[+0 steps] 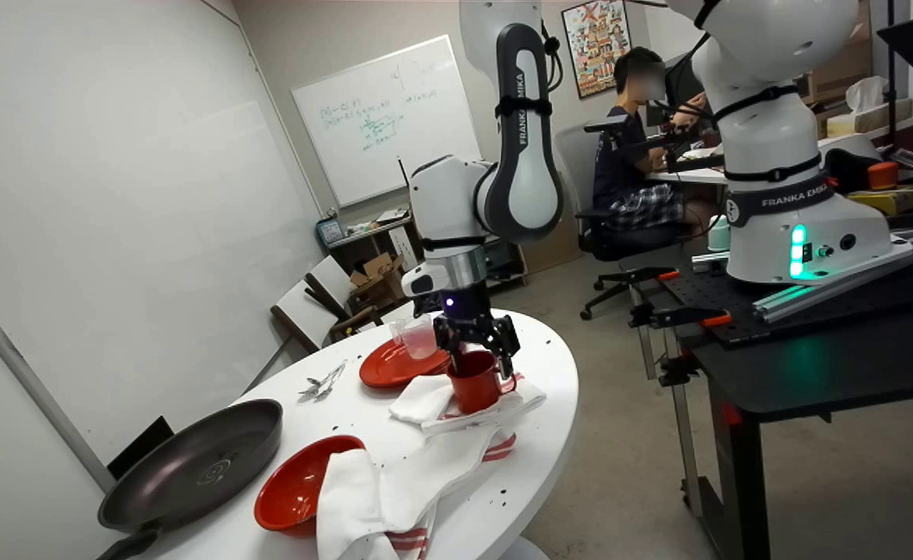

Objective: Put the red mug on top of the red and white towel on the right

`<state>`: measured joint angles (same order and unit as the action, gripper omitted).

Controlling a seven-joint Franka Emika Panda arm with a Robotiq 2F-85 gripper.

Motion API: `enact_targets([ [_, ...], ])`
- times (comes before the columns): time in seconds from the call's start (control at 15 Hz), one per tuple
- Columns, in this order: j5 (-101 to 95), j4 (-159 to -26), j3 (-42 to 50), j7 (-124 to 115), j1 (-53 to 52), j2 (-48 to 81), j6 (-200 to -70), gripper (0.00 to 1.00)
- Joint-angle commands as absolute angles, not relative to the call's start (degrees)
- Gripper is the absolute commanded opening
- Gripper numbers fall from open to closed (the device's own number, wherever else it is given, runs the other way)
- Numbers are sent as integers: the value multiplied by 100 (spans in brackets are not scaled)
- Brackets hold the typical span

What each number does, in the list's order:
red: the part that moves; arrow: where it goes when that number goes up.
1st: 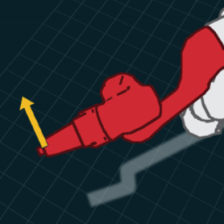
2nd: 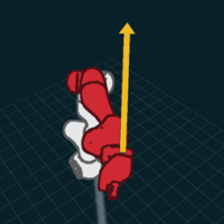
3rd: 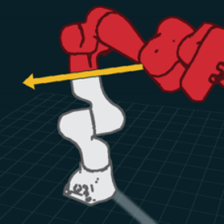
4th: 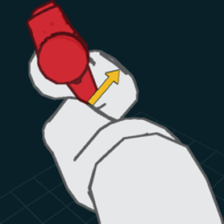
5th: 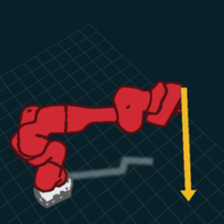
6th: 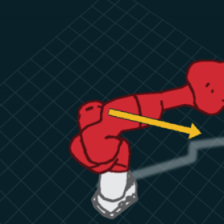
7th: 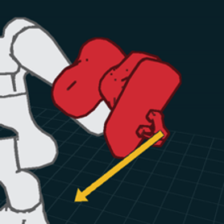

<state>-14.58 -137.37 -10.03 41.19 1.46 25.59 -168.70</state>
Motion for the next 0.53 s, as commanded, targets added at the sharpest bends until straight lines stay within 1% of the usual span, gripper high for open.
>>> enact_targets([
  [0.0, -1118, -14081, -1509, 4230, 739, 1967, -16990, 100],
  [0.33, -223, -14390, -2194, 4498, 1429, 1321, -17164, 100],
  [0.47, 242, -14494, -2609, 4548, 1818, 1152, -17178, 100],
])
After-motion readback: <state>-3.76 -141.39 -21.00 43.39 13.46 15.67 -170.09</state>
